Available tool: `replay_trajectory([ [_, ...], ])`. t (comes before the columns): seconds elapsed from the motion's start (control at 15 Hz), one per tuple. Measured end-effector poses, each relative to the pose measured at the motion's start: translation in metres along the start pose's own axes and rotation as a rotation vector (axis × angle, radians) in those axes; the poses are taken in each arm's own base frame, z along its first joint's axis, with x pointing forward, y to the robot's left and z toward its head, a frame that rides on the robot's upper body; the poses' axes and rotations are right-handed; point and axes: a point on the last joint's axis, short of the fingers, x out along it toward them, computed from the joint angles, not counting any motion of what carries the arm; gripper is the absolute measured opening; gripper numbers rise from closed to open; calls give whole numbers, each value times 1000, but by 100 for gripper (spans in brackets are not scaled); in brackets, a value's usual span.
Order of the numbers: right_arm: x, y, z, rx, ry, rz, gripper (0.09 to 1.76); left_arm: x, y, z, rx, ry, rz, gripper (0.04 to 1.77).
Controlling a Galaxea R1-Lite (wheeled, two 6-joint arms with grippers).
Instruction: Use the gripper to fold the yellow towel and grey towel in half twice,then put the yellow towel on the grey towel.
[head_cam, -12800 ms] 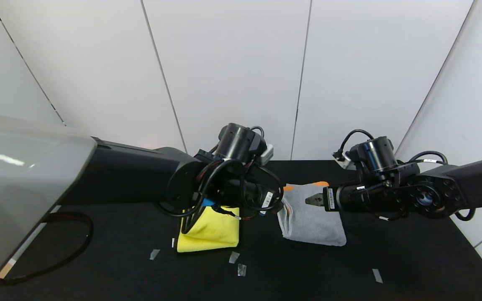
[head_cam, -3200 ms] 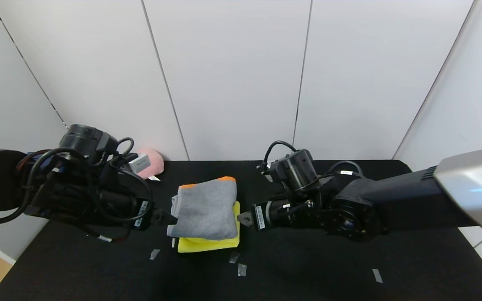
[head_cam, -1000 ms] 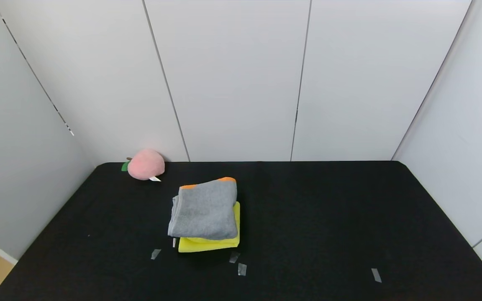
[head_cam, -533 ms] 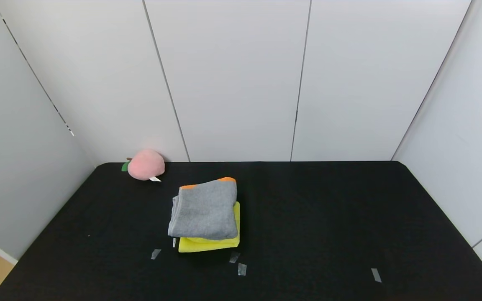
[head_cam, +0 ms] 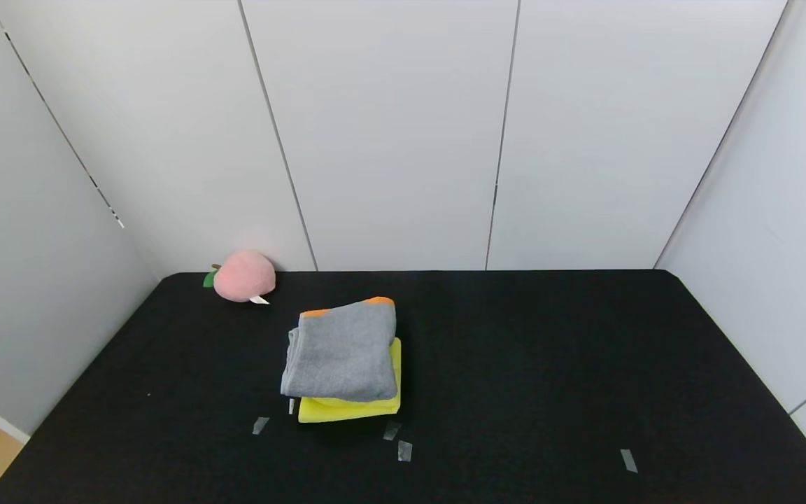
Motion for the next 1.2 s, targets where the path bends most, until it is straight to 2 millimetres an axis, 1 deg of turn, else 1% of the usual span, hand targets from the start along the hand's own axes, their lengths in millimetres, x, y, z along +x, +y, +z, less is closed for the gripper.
replay_trajectory([
  [0.13,11,0,-7,-27,-81,2,171,13,0,-11,-14,-9,8,172],
  [0.27,23,-1,-21,-58,-131,2,171,29,1,-21,-17,-38,19,172],
  [0.4,32,-2,-38,-82,-103,1,171,46,1,-33,-19,-74,26,172],
  [0.53,35,-2,-47,-85,-77,1,171,57,1,-44,-20,-78,28,172],
  [0.6,36,-2,-52,-85,-62,3,171,60,1,-46,-20,-99,28,172],
  [0.8,39,-3,-67,-76,23,12,171,76,0,-72,-17,-94,28,172],
  [1.0,40,-3,-68,-74,26,14,171,84,0,-94,-36,-21,26,172],
  [1.2,40,-3,-69,-75,27,14,171,85,0,-98,-54,-5,26,172],
])
